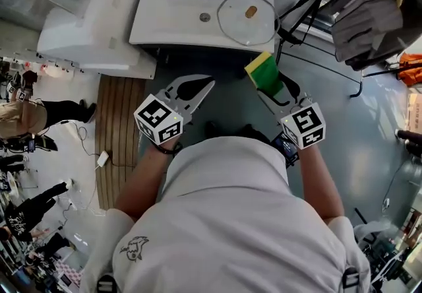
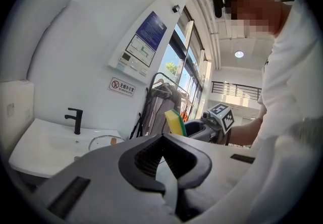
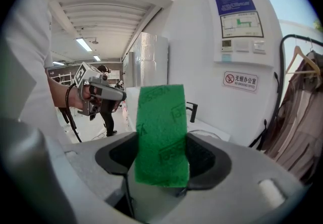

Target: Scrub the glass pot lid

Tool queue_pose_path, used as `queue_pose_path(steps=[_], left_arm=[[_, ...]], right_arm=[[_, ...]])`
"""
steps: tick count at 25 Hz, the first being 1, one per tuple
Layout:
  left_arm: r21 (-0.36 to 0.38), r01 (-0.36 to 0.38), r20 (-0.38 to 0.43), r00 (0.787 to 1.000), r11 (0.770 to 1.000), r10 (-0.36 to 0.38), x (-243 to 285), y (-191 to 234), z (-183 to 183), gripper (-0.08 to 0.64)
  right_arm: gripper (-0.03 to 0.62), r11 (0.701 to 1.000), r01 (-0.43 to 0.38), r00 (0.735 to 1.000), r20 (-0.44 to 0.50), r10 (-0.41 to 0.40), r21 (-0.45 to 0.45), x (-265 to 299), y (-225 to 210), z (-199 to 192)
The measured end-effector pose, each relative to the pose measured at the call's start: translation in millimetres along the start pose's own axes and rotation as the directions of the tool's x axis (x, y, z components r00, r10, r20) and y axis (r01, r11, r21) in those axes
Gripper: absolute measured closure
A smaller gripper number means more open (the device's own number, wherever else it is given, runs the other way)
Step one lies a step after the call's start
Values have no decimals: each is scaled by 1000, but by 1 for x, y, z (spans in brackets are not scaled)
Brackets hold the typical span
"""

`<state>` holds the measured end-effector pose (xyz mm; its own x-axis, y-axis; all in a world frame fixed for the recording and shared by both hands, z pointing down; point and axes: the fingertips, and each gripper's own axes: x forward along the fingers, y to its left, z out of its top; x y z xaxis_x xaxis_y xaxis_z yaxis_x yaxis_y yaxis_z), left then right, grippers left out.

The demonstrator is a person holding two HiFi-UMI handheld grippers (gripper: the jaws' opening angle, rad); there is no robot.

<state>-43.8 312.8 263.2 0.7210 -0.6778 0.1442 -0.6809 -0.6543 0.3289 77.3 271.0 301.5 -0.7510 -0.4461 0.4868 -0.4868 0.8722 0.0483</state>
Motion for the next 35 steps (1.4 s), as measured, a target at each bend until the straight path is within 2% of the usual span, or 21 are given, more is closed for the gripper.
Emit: queue_pose_path(steps=[6, 10, 22, 35], left_arm=[[13, 17, 13, 1000, 1000, -17, 21, -47, -3, 561], [33, -2, 29, 1000, 999, 1, 40, -78, -6, 561], [17, -92, 49, 995, 996, 91, 82, -152, -39, 561], [11, -130, 41, 991, 991, 130, 106, -187, -54, 561]], right_arm=[[301, 1000, 1, 1000, 5, -1, 11, -35, -1, -19], [301, 1000, -14, 1000, 13, 14, 8, -66, -5, -37], [303, 998, -67, 997, 29, 67, -1, -141, -16, -96], [304, 993, -117, 992, 45, 118, -29, -167, -29, -110]])
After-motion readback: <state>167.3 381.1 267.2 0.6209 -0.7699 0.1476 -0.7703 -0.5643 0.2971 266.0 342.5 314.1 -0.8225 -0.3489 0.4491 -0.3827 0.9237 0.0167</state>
